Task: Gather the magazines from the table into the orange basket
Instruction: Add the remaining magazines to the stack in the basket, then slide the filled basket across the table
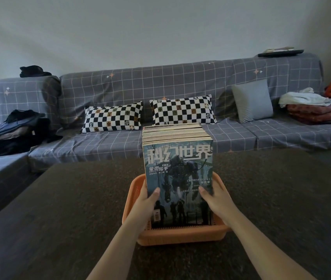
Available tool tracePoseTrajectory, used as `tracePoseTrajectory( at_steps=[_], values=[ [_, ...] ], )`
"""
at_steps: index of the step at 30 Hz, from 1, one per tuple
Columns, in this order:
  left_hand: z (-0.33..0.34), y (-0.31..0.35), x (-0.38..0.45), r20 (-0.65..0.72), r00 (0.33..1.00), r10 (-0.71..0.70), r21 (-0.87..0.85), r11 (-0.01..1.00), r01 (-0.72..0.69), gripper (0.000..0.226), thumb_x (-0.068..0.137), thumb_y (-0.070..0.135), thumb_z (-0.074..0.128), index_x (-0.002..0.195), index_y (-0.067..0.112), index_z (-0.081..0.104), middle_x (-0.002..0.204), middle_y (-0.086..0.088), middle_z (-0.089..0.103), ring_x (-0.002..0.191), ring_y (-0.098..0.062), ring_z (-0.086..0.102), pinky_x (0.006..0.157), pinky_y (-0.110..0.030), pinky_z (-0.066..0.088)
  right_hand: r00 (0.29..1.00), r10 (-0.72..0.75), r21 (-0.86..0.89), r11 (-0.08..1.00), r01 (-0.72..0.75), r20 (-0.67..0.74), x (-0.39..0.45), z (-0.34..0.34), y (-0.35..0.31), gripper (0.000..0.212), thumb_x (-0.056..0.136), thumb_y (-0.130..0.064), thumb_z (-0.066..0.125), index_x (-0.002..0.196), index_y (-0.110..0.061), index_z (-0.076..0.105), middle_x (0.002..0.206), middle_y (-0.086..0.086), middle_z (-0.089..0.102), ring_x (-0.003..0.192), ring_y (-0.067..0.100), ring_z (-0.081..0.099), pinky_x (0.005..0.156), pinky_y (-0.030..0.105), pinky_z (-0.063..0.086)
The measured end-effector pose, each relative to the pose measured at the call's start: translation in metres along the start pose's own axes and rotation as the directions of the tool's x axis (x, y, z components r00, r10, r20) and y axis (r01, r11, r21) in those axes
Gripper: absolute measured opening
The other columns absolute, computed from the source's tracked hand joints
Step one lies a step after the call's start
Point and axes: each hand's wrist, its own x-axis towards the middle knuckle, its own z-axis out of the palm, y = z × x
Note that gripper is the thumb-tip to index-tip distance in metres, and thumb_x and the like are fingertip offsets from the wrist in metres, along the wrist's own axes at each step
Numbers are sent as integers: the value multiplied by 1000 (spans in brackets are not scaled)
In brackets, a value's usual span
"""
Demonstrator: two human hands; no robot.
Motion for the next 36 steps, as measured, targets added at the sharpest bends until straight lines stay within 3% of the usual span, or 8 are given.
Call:
tracePoseTrajectory(
  at_steps=[5, 9, 12, 17, 21, 27, 33, 36],
  values=[
    [-6, 0, 16, -17, 1000, 22, 79, 997, -21, 76, 86, 41, 62, 150, 32, 21, 119, 9, 62, 103, -11, 63, 83, -31, 53, 996, 45, 174, 984, -30, -83, 6, 0, -11, 62, 70, -63, 65, 124, -43, 43, 95, -39, 52, 103, -3, 51, 86, 26, 41],
    [-14, 6, 33, 60, 998, 0, -96, 995, 6, 98, 68, 36, 74, 150, 31, 20, 114, 4, 64, 87, -10, 71, 64, -24, 56, 999, 26, 260, 966, -14, -40, 9, 1, -17, 64, 68, -52, 73, 123, -41, 41, 81, -59, 44, 75, -34, 44, 68, 12, 33],
    [-15, 1, 40, 112, 994, 0, -192, 981, 22, 96, 69, 31, 74, 150, 31, 21, 121, -3, 63, 95, -15, 71, 70, -30, 58, 999, 42, 269, 963, -33, -26, 10, 1, -13, 71, 73, -44, 73, 134, -31, 40, 84, -55, 46, 73, -34, 43, 72, 9, 31],
    [-18, -5, 43, 116, 993, -17, -242, 969, 45, 91, 70, 29, 75, 147, 30, 28, 111, -2, 71, 97, -20, 71, 74, -36, 57, 1000, 12, 222, 975, -7, -21, 7, 2, -15, 72, 74, -47, 70, 137, -30, 41, 84, -59, 42, 77, -29, 43, 93, 25, 33],
    [-17, -4, 41, 101, 995, -14, -251, 967, 39, 90, 67, 31, 77, 145, 27, 32, 105, 1, 74, 96, -21, 71, 73, -36, 57, 999, -11, 230, 973, 22, -46, 5, 3, -19, 64, 78, -45, 69, 134, -32, 43, 80, -63, 37, 74, -33, 41, 74, 8, 29],
    [-14, -1, 34, 83, 996, -13, -290, 956, 37, 94, 64, 31, 80, 145, 26, 34, 110, -3, 72, 97, -23, 71, 79, -41, 57, 999, 16, 320, 948, -6, -30, -1, 1, -26, 58, 69, -47, 73, 121, -39, 48, 80, -57, 46, 73, -28, 49, 76, 17, 39],
    [-7, 6, 21, 22, 1000, -4, 2, 1000, 4, 112, 62, 49, 76, 152, 33, 11, 136, -4, 54, 117, -26, 57, 103, -51, 43, 999, 20, 222, 975, -10, -43, -7, 1, -31, 68, 70, -53, 71, 130, -39, 41, 85, -48, 40, 75, -21, 38, 86, 20, 28],
    [-8, 8, 9, -120, 989, 83, 234, 971, -53, 106, 78, 49, 68, 153, 30, -5, 151, -4, 36, 129, -26, 47, 104, -50, 43, 988, -18, 49, 998, 25, -151, -16, 0, -31, 73, 77, -41, 72, 139, -26, 36, 120, -27, 51, 104, -3, 53, 93, 26, 37]
  ],
)
